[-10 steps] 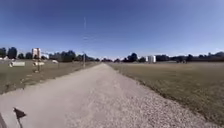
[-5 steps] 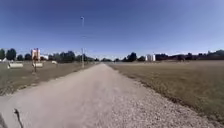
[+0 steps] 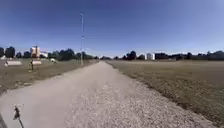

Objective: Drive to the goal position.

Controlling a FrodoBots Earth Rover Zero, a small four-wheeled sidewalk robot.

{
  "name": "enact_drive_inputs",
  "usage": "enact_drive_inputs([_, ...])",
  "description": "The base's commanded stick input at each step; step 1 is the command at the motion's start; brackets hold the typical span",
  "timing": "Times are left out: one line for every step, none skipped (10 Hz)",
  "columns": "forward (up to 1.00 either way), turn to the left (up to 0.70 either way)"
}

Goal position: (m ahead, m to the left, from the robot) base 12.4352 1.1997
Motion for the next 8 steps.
enact_drive_inputs([0.69,0.03])
enact_drive_inputs([0.69,0.03])
enact_drive_inputs([0.69,0.03])
enact_drive_inputs([0.69,0.03])
enact_drive_inputs([0.69,0.03])
enact_drive_inputs([0.69,0.03])
enact_drive_inputs([0.69,0.03])
enact_drive_inputs([0.69,0.03])
